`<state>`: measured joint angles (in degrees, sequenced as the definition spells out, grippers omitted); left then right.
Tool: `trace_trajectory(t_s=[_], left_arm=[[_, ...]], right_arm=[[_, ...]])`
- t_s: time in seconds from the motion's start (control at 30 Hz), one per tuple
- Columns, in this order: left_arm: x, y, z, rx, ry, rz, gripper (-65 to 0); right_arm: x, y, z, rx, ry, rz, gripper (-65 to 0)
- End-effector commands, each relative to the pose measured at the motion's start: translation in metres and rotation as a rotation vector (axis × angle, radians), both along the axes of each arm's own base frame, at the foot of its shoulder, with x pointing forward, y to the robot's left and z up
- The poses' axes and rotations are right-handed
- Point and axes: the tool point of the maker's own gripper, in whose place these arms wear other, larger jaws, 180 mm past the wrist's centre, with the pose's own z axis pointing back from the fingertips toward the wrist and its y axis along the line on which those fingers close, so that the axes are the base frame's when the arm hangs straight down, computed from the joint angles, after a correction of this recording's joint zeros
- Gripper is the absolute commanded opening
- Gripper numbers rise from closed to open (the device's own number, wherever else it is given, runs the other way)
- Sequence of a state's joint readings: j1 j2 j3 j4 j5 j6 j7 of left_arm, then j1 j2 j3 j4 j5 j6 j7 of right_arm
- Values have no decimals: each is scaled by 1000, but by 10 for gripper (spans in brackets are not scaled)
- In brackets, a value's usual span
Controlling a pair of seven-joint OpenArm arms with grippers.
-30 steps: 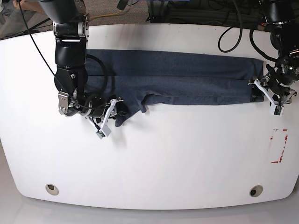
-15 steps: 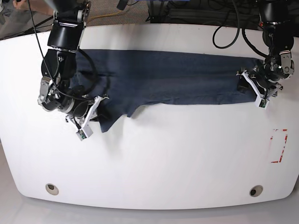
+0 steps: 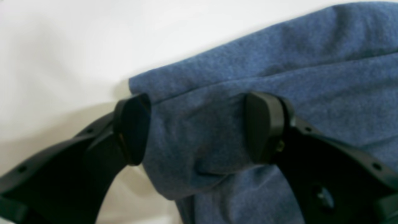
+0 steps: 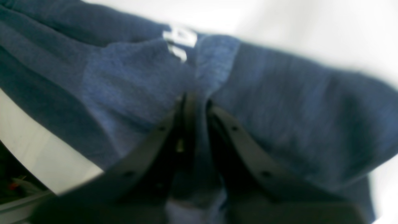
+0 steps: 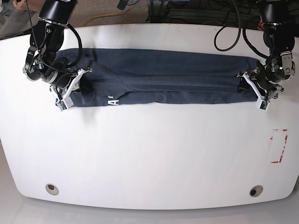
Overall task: Fold the T-shirt properly
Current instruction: 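Grasp the folded edge with both grippers and fold it over again, then hold the folded strip ends with both grippers and straighten them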
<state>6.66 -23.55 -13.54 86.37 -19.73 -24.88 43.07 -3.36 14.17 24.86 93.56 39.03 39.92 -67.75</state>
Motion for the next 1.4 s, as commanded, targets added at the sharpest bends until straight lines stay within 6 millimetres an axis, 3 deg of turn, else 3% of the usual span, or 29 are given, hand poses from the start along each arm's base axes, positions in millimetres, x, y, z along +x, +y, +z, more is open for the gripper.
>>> trace_trajectory(t_s=[0.0,0.1,0.2,0.27,0.33,0.47,0.63,0.7,0.83,1.03,1.37], left_arm=[[9,8,14,23,-42,2,-214],[10,8,15,20,-44,1,-214],[11,6,17,16,-53,1,-212],[12,5,20,17,-62,-2,-212],[15,1,27,7,-86,-11,-211],[22,-12,44,-78,-139,-21,-210],[27,-7,67,-239,-217,48,-201],[26,-1,73,-275,-220,72,-161],[18,14,72,-334,-187,132,-82],[10,24,60,-410,-149,191,-69],[-22,28,25,-425,-40,236,-69]], right_arm=[[1,-16,-3,4,2,-43,-512],[-2,-28,-7,13,-6,-76,-320],[-1,-32,6,-14,-44,-69,-162],[-2,-34,20,-37,-87,-71,-127],[-7,-30,35,-76,-123,-53,-122],[-16,-8,47,-91,-143,-16,-122],[-28,20,27,-43,-77,21,-124],[-34,25,13,-12,-34,26,-132],[-38,36,-13,67,25,15,-135],[-43,44,-37,102,70,57,-135],[-44,57,-40,120,71,87,-136]])
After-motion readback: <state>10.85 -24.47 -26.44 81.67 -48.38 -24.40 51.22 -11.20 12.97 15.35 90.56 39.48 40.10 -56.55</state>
